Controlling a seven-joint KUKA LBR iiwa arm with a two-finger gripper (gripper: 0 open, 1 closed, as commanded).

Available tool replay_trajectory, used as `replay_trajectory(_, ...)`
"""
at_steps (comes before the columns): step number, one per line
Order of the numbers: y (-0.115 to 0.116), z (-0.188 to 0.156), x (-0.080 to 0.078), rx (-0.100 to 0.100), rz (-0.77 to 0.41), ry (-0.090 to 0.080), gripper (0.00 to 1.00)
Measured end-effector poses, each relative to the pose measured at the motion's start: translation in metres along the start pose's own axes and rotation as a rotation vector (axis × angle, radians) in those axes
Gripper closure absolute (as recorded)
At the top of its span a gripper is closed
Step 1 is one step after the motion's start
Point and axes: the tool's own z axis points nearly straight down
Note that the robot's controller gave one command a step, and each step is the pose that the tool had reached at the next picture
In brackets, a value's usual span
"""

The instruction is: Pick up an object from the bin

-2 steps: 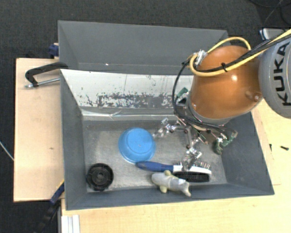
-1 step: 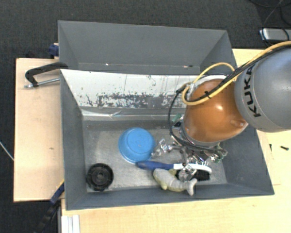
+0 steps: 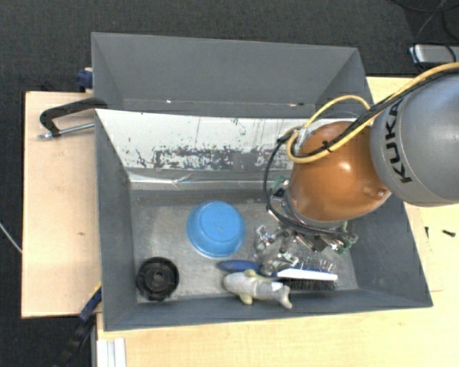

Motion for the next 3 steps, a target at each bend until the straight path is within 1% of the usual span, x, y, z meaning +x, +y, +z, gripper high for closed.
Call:
replay_trajectory(1, 0.000, 0.002, 0.002, -0.001, 0.000, 0.004, 0.00)
replay_trajectory(2, 0.002, 0.033, -0.005, -0.004, -0.198, 0.008, 0.00)
replay_trajectory(3, 0.000, 0.031, -0.008, 0.002, -0.197, -0.003, 1.00)
